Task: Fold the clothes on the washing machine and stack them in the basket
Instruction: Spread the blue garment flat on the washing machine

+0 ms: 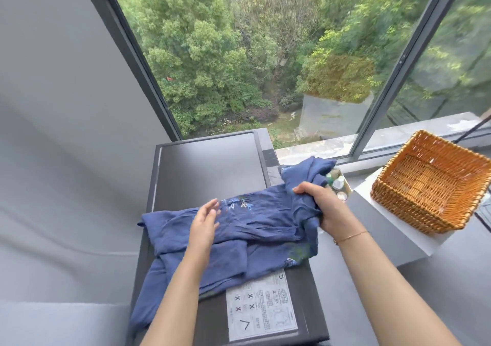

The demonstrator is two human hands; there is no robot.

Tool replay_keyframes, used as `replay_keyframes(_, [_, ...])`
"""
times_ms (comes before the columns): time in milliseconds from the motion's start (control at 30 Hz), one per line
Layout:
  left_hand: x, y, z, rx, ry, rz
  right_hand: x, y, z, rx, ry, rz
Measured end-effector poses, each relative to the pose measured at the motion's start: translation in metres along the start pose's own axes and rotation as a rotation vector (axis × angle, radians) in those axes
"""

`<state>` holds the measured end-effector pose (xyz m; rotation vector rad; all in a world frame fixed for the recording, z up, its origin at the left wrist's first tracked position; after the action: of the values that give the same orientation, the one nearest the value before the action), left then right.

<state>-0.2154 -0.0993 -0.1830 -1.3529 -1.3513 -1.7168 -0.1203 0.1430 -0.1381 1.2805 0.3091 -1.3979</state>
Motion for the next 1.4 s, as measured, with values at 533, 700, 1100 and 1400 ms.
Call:
replay_keyframes(533, [-0.062, 0.054, -0.204, 0.264, 0.319, -0.150, 0.160, 0.012, 0.255, -0.449, 0.921, 0.283])
replay_keyframes(700, [-0.067, 0.050, -0.209, 0.188, 0.266, -0.176, 0.172, 0.007, 0.231, -0.226, 0.901, 0.152])
replay_keyframes(1100, [-0.005, -0.018, -0.207, 0.243, -0.680, 0.208, 0.244, 0.054, 0.226, -0.417, 1.605, -0.252])
replay_keyframes(1400, [-0.021, -0.046, -0.184, -0.027, -1.243, -0.056, 0.234, 0.047, 0.215, -0.142, 1.625, -0.531])
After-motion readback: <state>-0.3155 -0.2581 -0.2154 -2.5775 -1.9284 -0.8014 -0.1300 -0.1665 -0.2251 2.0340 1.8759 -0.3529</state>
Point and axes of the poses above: each hand's wrist, its own y-axis away from the middle knuckle, its own z-axis out of the palm, x = y × z, the point moved 6 cm from there along -y, towards the middle knuckle, and after that the axes turned 8 degrees about -x, right-handed, at the moved point
